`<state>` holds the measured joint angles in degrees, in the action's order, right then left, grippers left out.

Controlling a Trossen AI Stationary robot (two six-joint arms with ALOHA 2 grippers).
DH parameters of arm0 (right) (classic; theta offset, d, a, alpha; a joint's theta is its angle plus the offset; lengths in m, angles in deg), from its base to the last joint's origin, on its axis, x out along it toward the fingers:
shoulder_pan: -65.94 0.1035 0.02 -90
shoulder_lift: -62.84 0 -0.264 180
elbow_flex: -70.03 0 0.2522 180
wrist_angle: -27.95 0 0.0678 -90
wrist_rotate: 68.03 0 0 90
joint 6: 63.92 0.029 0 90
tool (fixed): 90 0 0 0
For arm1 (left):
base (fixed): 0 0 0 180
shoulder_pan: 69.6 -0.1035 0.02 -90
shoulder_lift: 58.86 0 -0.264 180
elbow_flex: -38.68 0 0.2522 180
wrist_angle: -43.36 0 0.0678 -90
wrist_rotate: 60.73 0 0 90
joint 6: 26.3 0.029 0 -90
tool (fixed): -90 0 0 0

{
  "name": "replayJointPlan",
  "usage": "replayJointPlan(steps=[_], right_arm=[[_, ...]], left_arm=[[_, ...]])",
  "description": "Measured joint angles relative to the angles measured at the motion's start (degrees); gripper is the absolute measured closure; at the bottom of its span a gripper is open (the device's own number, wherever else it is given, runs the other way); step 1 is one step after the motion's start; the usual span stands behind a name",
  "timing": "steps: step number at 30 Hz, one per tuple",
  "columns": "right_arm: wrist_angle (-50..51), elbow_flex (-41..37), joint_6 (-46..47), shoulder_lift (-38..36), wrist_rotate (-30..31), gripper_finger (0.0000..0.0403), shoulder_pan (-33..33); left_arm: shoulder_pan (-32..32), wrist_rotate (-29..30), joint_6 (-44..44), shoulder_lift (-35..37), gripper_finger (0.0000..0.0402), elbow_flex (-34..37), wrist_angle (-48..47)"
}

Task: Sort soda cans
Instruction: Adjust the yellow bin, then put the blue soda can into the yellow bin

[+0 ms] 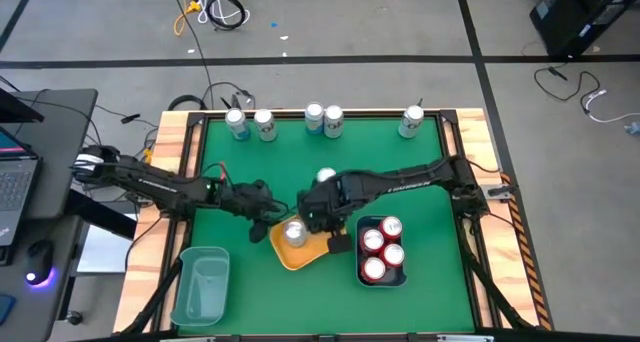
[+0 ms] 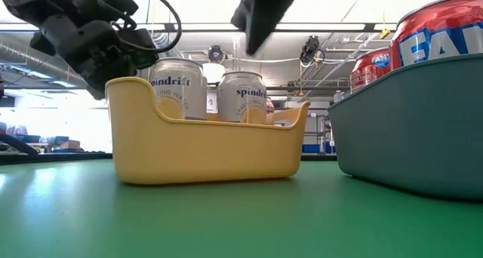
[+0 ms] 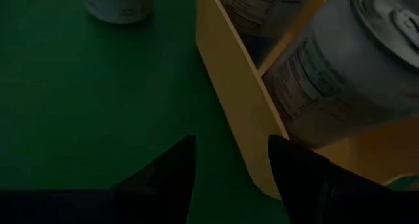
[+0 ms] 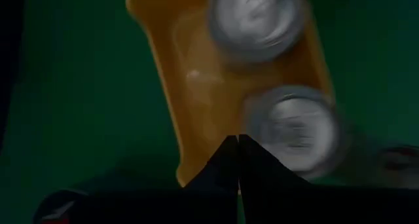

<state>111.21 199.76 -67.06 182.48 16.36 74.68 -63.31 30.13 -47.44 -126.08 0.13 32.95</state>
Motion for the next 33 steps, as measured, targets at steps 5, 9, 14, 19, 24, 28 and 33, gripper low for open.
replayJointPlan(steps=[5,9,14,19,24,28,33], right_arm=[[-5.8,-9.4,2.7,0.2,0.0,0.0403,1.7],[-11.6,-14.7,5.2,0.2,0.0,0.0403,2.9],[-15.7,-17.1,6.6,0.2,3.6,0.0403,3.2],[-16.8,-17.5,6.5,0.2,6.1,0.0403,3.3],[-15.6,-17.6,5.9,-2.7,6.1,0.0403,3.4],[-13.8,-17.6,6.0,-8.0,6.1,0.0403,3.4],[-11.2,-17.5,4.7,-15.9,10.6,0.0403,3.2]], left_arm=[[2.2,1.0,-2.0,-0.5,0.0204,0.0,2.3],[3.6,1.3,-3.6,-2.4,0.0204,0.0,4.7],[4.7,1.5,-4.8,-6.1,0.0204,0.0,8.1],[4.8,1.9,-4.9,-7.9,0.0204,0.0,10.3],[4.6,3.0,-4.8,-5.9,0.0204,0.0,10.6],[4.2,3.1,-4.6,-2.5,0.0204,0.0,9.7],[1.3,3.2,-2.9,4.9,0.0204,-3.2,-0.9]])
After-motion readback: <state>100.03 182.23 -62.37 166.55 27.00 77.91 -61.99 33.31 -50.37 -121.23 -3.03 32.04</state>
